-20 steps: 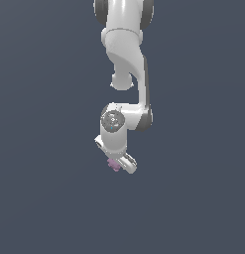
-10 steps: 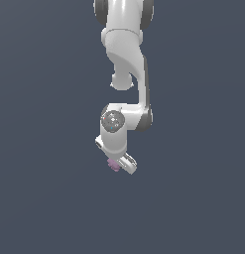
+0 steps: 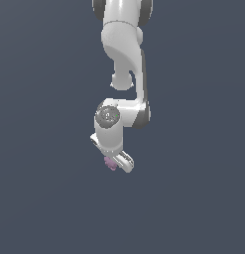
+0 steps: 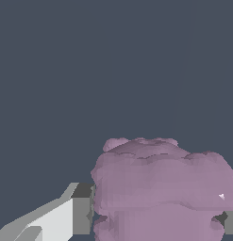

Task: Pick up the object and move it to a goal position.

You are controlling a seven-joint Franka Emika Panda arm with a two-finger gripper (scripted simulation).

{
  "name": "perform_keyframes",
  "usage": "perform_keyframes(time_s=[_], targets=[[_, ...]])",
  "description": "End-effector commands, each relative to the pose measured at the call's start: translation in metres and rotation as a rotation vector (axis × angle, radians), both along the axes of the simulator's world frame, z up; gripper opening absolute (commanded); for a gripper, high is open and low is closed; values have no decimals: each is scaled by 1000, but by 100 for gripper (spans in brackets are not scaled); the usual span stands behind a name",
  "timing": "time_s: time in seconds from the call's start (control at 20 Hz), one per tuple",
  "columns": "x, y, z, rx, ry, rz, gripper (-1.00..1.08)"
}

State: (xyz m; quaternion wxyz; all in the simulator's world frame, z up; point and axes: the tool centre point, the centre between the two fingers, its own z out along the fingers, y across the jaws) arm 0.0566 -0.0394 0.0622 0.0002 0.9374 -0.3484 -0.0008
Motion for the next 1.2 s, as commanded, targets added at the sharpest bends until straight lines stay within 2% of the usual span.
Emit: perform_keyframes(time_s=[0.0,0.7,1.15], targets=[[2,-10,16,0,-2,-1,-100],[17,-89,138,0,-2,-1,-100],[24,-115,178,-1,-2,-1,-100]])
